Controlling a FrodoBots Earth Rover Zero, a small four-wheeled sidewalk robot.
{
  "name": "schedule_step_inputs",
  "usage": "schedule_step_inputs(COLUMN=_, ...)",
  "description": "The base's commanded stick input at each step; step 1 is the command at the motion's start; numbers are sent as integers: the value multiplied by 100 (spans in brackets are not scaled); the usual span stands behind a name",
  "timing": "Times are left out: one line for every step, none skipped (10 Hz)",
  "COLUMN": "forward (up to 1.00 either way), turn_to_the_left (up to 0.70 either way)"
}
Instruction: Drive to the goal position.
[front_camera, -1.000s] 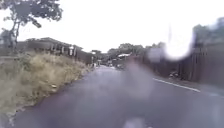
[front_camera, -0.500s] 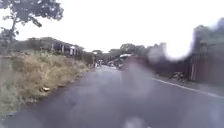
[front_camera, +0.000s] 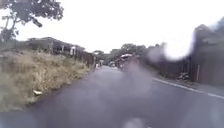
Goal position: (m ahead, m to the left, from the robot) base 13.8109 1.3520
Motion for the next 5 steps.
schedule_step_inputs(forward=70, turn_to_the_left=0)
schedule_step_inputs(forward=70, turn_to_the_left=0)
schedule_step_inputs(forward=70, turn_to_the_left=0)
schedule_step_inputs(forward=70, turn_to_the_left=0)
schedule_step_inputs(forward=70, turn_to_the_left=0)
